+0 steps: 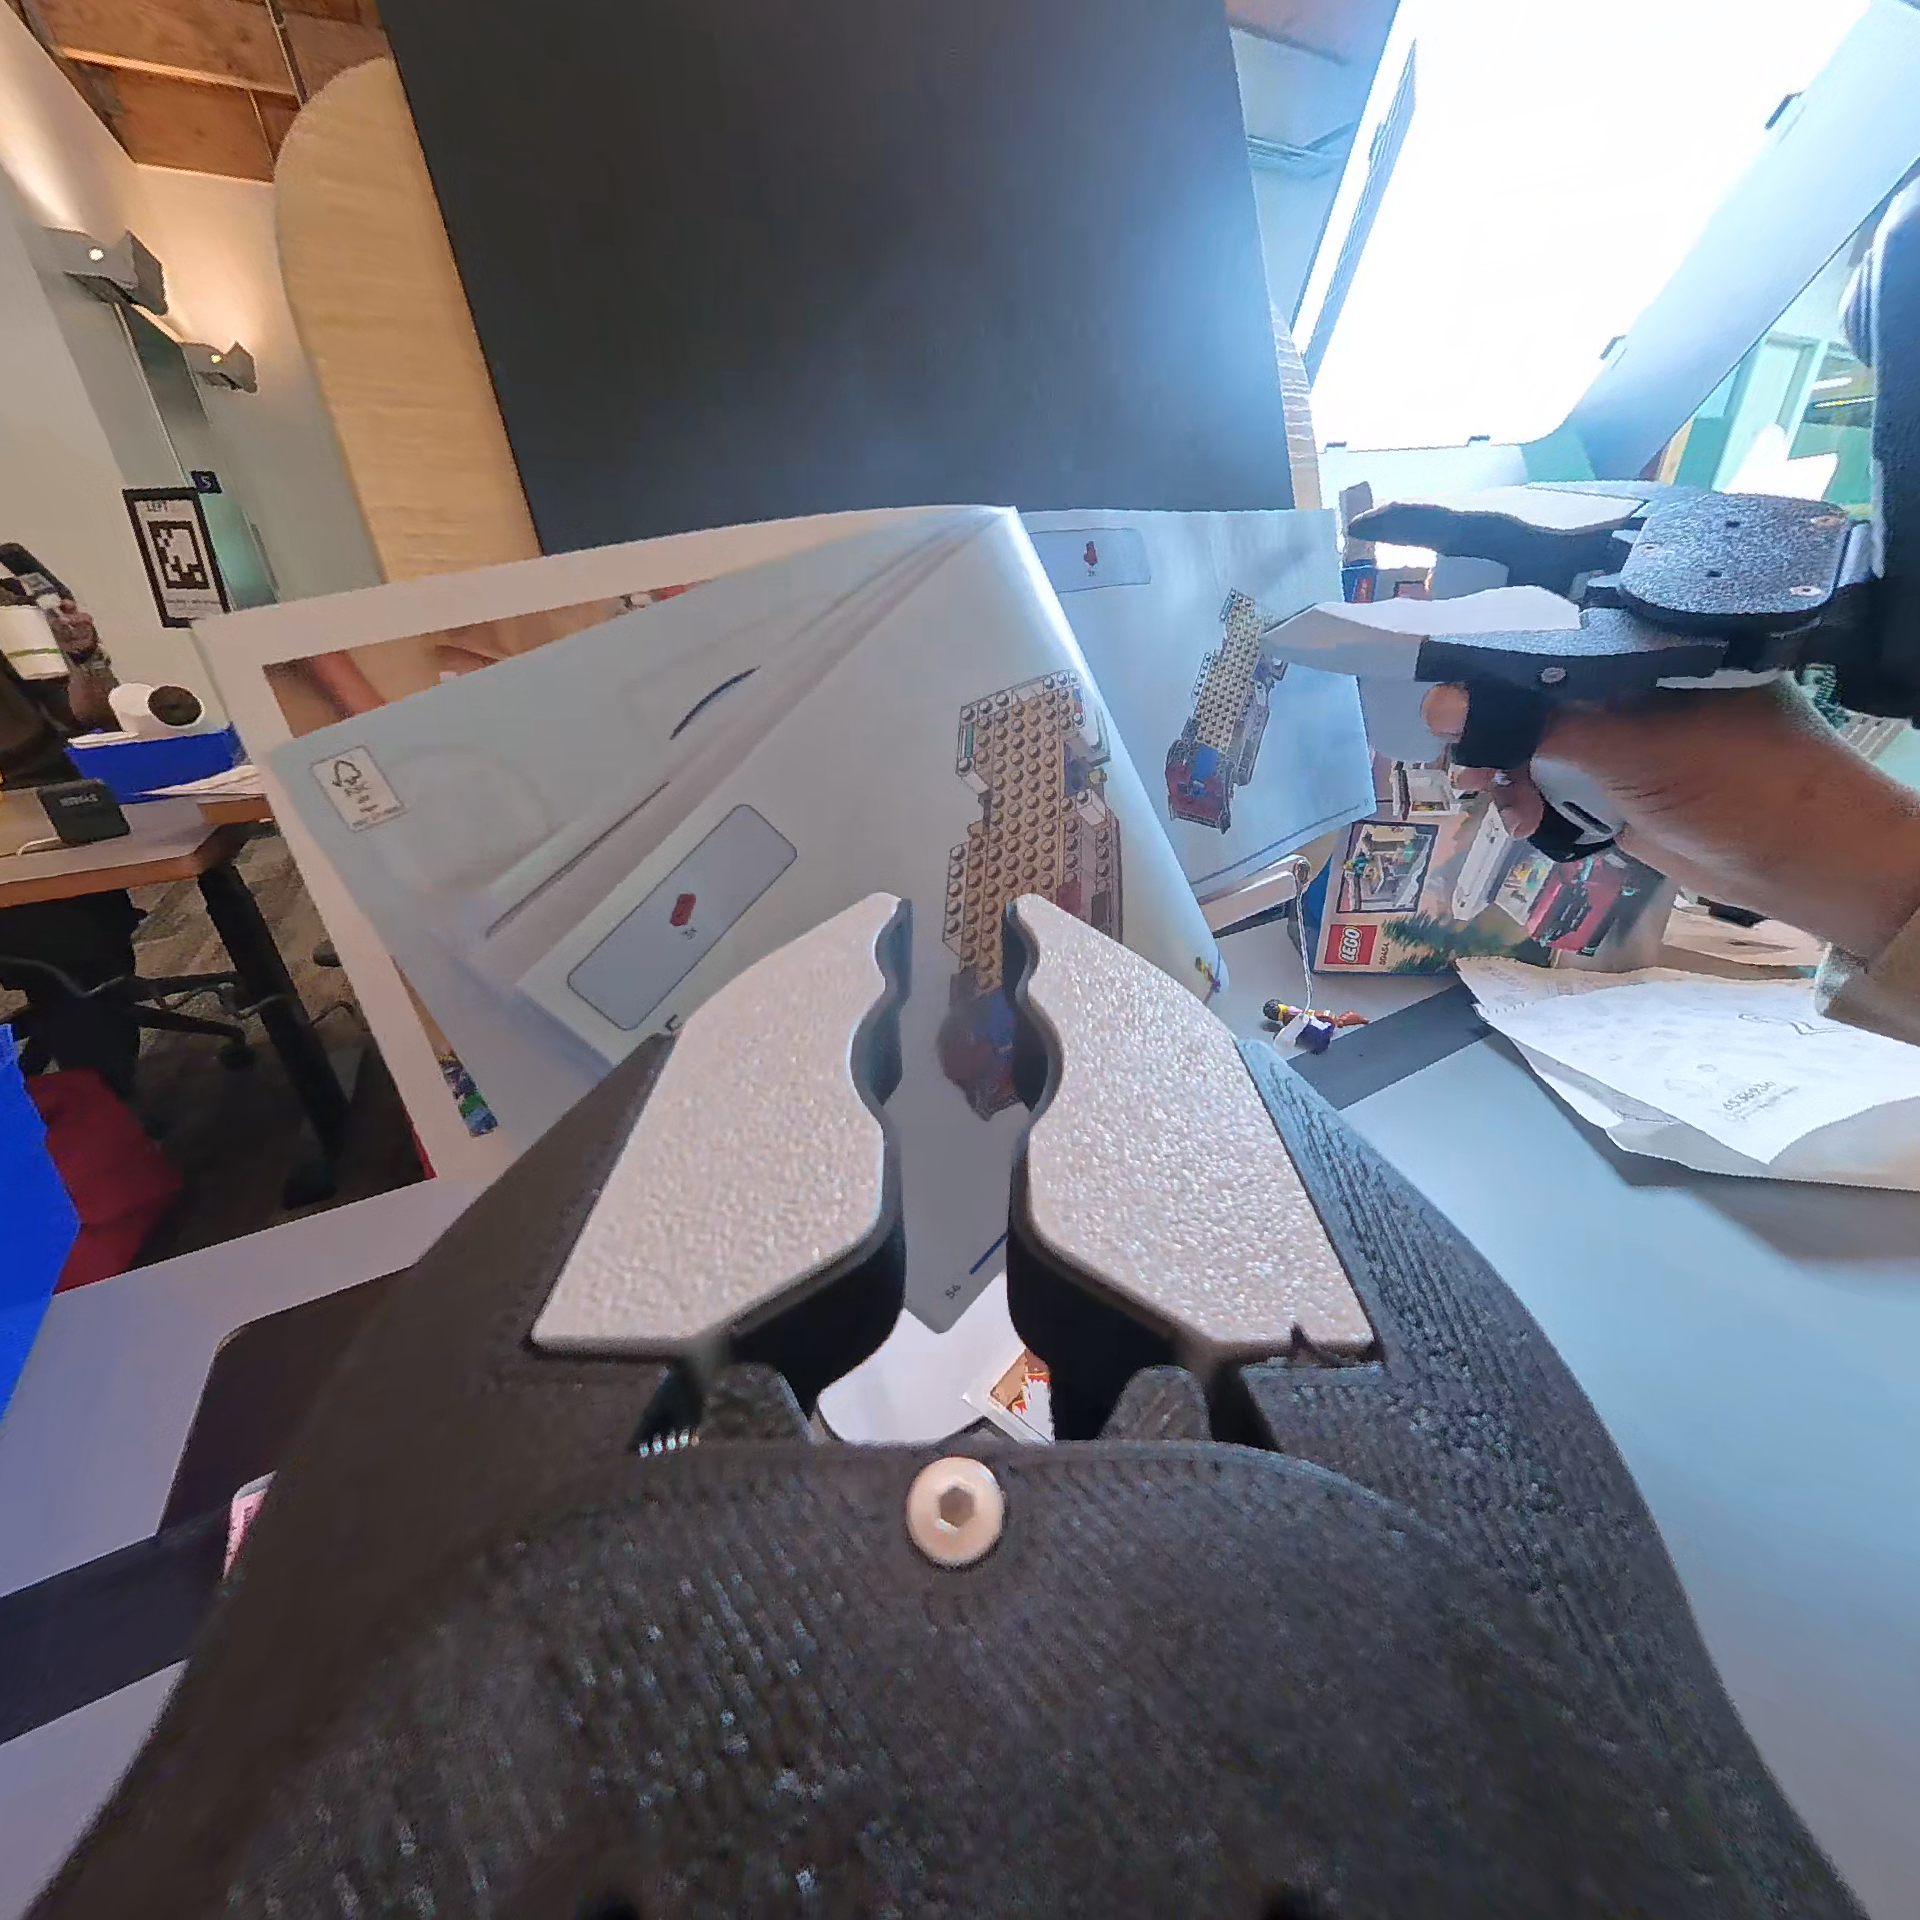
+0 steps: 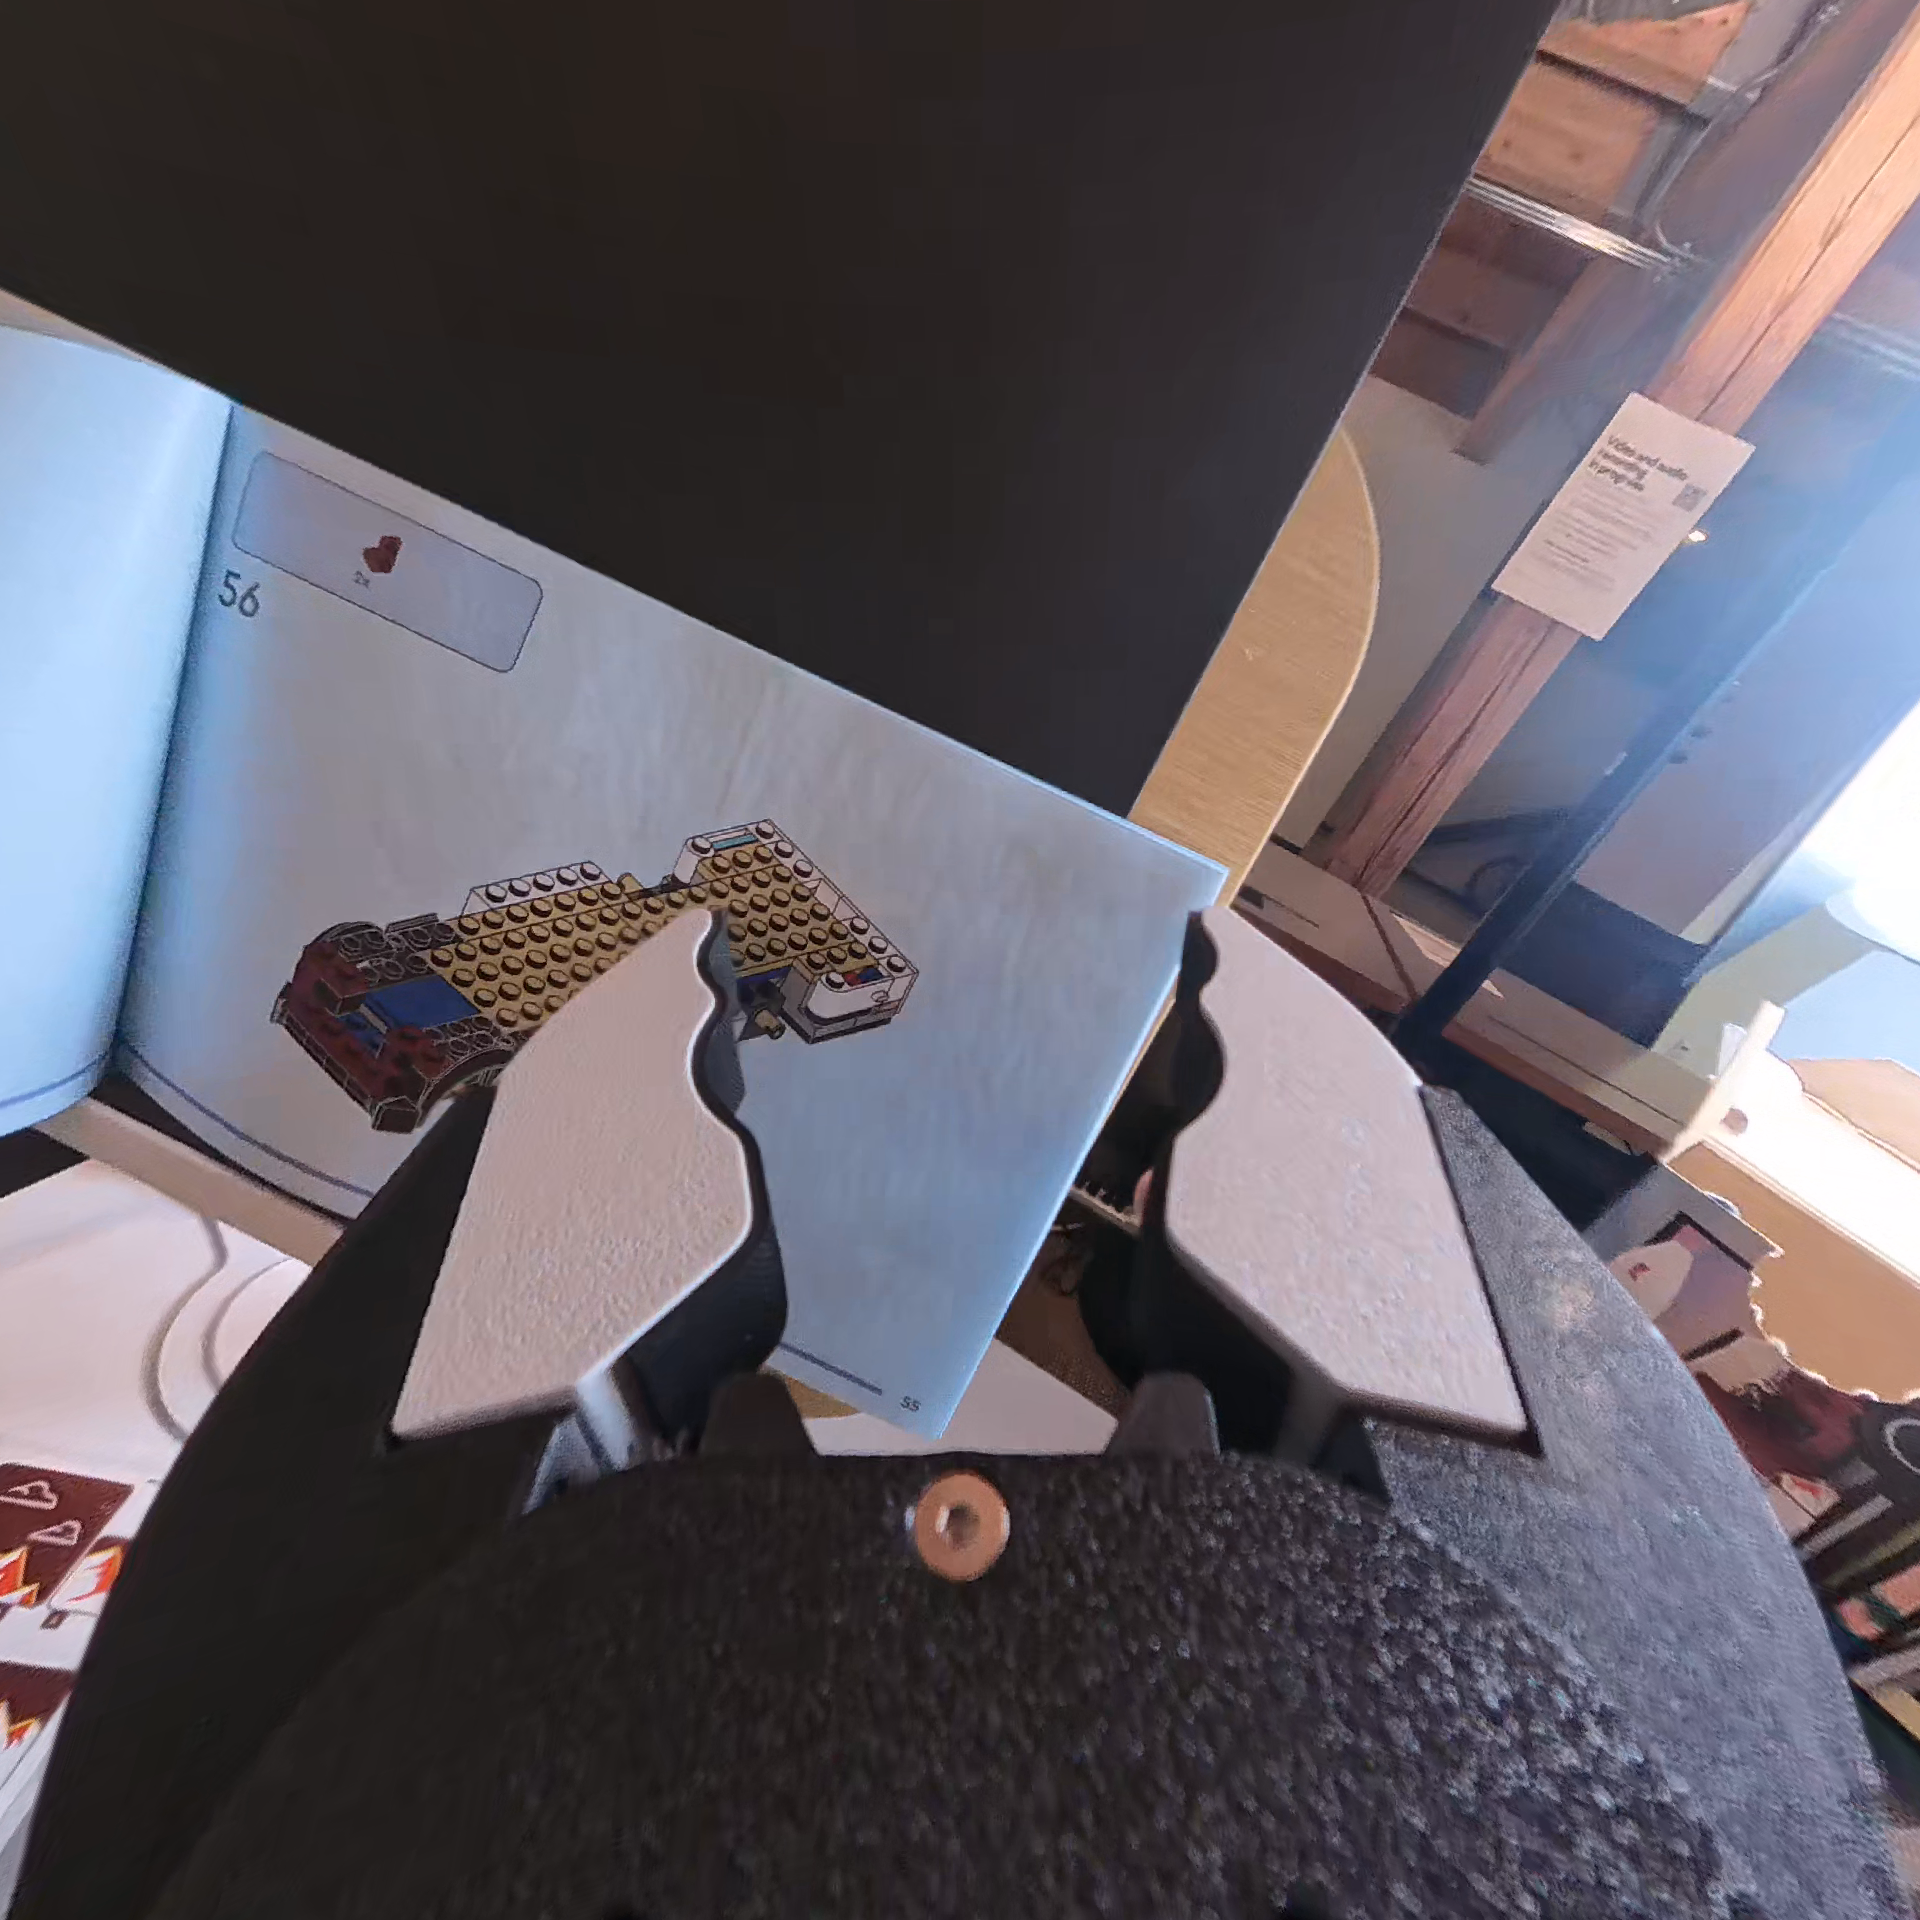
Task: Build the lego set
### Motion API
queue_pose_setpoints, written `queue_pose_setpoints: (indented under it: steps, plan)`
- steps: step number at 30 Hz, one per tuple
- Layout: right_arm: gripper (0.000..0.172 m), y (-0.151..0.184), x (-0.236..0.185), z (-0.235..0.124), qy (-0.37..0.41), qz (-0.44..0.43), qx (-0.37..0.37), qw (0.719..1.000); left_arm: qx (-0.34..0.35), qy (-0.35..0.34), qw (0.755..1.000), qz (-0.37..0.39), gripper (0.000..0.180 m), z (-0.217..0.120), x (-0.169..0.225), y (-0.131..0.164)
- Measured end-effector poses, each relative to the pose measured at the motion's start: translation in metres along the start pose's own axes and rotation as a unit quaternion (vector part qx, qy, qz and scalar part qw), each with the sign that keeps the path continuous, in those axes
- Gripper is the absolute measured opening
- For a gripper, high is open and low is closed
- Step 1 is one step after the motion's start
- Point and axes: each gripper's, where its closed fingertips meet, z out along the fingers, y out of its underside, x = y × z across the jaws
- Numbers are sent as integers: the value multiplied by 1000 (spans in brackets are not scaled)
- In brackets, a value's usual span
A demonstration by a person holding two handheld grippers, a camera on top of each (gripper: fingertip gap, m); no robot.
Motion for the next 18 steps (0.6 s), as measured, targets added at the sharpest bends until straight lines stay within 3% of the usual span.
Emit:
queue_pose_setpoints:
  steps: [8,18]
  plan:
    - [76,9,-7,9,-13,4,-18,1000,-9,3,1000,0,16,1,0,6]
    - [21,14,-17,3,-27,-28,-26,999,-17,21,1000,13,15,4,16,11]
